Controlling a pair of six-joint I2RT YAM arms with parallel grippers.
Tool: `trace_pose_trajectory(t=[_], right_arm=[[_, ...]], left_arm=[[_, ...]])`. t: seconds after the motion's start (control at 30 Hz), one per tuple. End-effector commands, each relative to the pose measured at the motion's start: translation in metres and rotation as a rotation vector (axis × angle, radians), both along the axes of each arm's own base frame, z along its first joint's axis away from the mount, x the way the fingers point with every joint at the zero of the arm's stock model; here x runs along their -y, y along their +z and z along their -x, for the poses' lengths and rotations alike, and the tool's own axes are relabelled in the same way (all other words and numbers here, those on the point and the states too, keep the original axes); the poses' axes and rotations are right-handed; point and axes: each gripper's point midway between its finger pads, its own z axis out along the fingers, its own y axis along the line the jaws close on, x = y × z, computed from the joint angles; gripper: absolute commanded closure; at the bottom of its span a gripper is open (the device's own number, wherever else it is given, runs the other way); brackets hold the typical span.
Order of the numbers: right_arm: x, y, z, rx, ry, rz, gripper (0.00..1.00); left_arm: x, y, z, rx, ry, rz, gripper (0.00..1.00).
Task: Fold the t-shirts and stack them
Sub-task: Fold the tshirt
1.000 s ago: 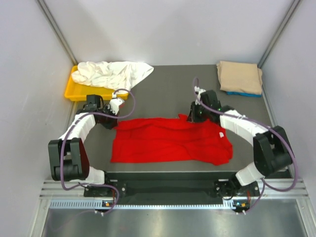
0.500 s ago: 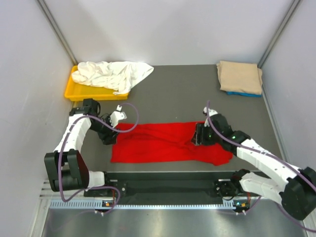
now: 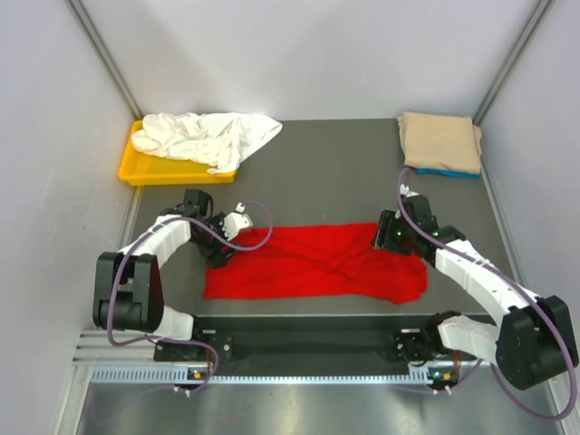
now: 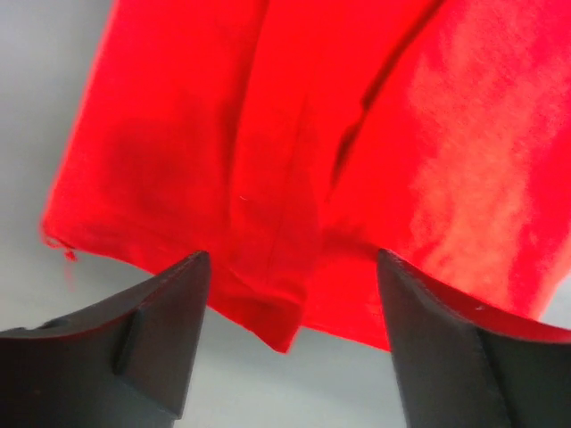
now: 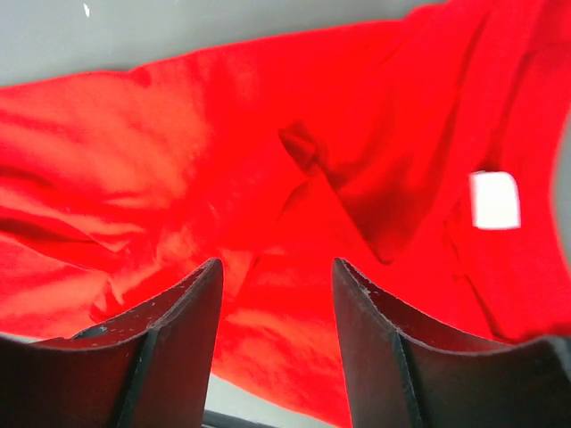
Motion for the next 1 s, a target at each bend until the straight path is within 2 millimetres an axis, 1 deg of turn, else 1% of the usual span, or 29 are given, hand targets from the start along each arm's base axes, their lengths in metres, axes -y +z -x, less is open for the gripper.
trace_pose_trajectory(t=[0.0,0.03,0.07,0.13,0.17,0.23,0.27,0.3,0.33,0.37,0.4,0.43,0.47,0.5,0.53,0.63,0.73,0.77,0.8,0.83,0.87,0.9,0.93,0.97], right_arm=[[-0.022,0.011,-0.019,0.05,0.01,-0.097,0.48],[-0.021,0.011,-0.023,0.059,0.009,-0.088,0.48],[-0.019,0.008,-0.032,0.053,-0.002,-0.068,0.48],[-0.022,0.004,-0.04,0.037,0.033,-0.044,0.48],[-0.027,-0.002,-0.046,0.012,0.054,-0.039,0.48],[-0.033,-0.007,-0.051,0.007,0.098,-0.043,0.47],[-0.037,-0.012,-0.057,-0.005,0.117,-0.039,0.47],[-0.038,-0.014,-0.059,-0.008,0.135,-0.033,0.51],[-0.039,-0.017,-0.061,-0.014,0.146,-0.026,0.55],[-0.039,-0.02,-0.062,-0.025,0.147,-0.023,0.6],[-0.038,-0.023,-0.062,-0.03,0.143,-0.017,0.76],[-0.036,-0.024,-0.062,-0.031,0.136,-0.014,0.83],[-0.032,-0.026,-0.062,-0.037,0.123,-0.013,0.88],[-0.03,-0.028,-0.06,-0.045,0.118,-0.013,0.96],[-0.029,-0.029,-0.059,-0.05,0.117,-0.013,0.99],[-0.025,-0.026,-0.055,-0.051,0.111,-0.011,1.0],[-0.024,-0.014,-0.056,-0.021,0.115,-0.011,1.0],[-0.024,-0.004,-0.058,0.003,0.113,-0.021,1.0],[-0.023,0.001,-0.061,0.016,0.108,-0.025,1.0],[-0.022,0.007,-0.065,0.031,0.107,-0.026,1.0],[-0.018,0.021,-0.078,0.062,0.091,-0.021,1.0],[-0.014,0.029,-0.086,0.081,0.092,-0.004,1.0],[-0.012,0.049,-0.102,0.121,0.086,-0.003,1.0],[-0.002,0.049,-0.115,0.116,0.06,0.006,1.0]], left_arm=[[0.002,0.014,-0.033,0.131,0.044,0.005,0.29],[0.002,0.014,-0.032,0.129,0.044,0.009,0.35],[0.002,0.012,-0.032,0.128,0.044,0.004,0.5],[0.0,0.009,-0.031,0.12,0.048,-0.008,0.62],[-0.001,0.007,-0.031,0.113,0.049,-0.013,0.72],[-0.002,0.006,-0.03,0.108,0.05,-0.017,0.73],[-0.002,0.006,-0.029,0.107,0.051,-0.018,0.76],[-0.002,0.005,-0.029,0.107,0.051,-0.02,0.86],[-0.002,0.006,-0.029,0.107,0.054,-0.017,0.9],[-0.002,0.008,-0.03,0.118,0.055,-0.019,0.9],[-0.004,0.008,-0.03,0.121,0.056,-0.028,0.93],[-0.005,0.01,-0.032,0.133,0.058,-0.034,1.0],[-0.007,0.011,-0.033,0.141,0.065,-0.039,1.0],[-0.011,0.013,-0.036,0.151,0.075,-0.062,1.0],[-0.012,0.016,-0.037,0.152,0.085,-0.067,1.0],[-0.013,0.023,-0.042,0.161,0.106,-0.066,1.0],[-0.012,0.029,-0.052,0.19,0.126,-0.059,1.0],[-0.013,0.031,-0.055,0.195,0.148,-0.056,1.0],[-0.013,0.036,-0.063,0.217,0.165,-0.055,1.0],[-0.014,0.036,-0.069,0.221,0.185,-0.06,1.0],[-0.014,0.04,-0.08,0.25,0.224,-0.05,1.0],[-0.014,0.05,-0.093,0.287,0.242,-0.042,1.0],[-0.016,0.05,-0.101,0.297,0.262,-0.049,1.0],[-0.016,0.054,-0.11,0.317,0.287,-0.039,1.0]])
